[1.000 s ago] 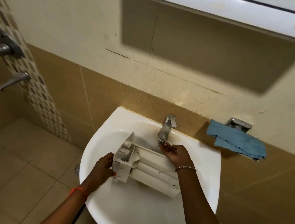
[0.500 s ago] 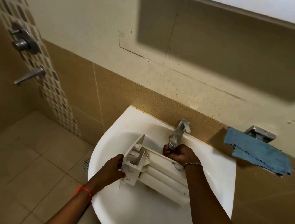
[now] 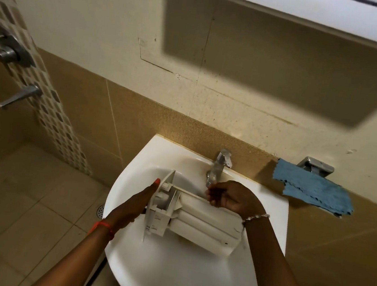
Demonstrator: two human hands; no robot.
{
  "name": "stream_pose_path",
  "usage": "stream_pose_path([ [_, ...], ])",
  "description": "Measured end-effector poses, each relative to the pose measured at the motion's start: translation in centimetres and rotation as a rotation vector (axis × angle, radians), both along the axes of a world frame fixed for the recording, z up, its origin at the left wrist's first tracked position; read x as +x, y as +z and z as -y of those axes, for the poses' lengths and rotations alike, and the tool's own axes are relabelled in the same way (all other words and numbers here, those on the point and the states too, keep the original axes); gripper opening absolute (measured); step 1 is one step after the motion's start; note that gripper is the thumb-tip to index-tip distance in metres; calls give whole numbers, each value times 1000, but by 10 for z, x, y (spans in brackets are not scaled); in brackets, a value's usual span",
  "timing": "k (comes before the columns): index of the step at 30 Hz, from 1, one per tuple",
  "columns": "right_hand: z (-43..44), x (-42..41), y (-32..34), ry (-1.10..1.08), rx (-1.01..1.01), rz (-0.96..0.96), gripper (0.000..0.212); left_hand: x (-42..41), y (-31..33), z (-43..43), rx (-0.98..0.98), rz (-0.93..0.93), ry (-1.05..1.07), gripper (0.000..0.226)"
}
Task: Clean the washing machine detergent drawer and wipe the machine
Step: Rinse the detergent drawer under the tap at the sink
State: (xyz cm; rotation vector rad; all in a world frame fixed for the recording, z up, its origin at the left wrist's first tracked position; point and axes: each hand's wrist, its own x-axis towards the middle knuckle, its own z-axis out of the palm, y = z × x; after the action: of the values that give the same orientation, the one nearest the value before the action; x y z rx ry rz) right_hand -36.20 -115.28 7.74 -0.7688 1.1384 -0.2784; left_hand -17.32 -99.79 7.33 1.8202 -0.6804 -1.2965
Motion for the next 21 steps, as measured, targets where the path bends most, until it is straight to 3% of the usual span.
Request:
stream_pose_path([
  [8,-14,15,-1,102,-329,-300,30,-2,-2,1,-26,60,-97,37],
  [13,-10,-24,-13,189,-647,-514,7,-5,-1,2,-49,56,-141,29],
  [16,-16,-36,-19,352,-672,-564,25,-7,1,1,-97,72,-134,24],
  [21,-26,-39,-21,499,-730,-597,30,-3,-3,1,-102,54,-172,20],
])
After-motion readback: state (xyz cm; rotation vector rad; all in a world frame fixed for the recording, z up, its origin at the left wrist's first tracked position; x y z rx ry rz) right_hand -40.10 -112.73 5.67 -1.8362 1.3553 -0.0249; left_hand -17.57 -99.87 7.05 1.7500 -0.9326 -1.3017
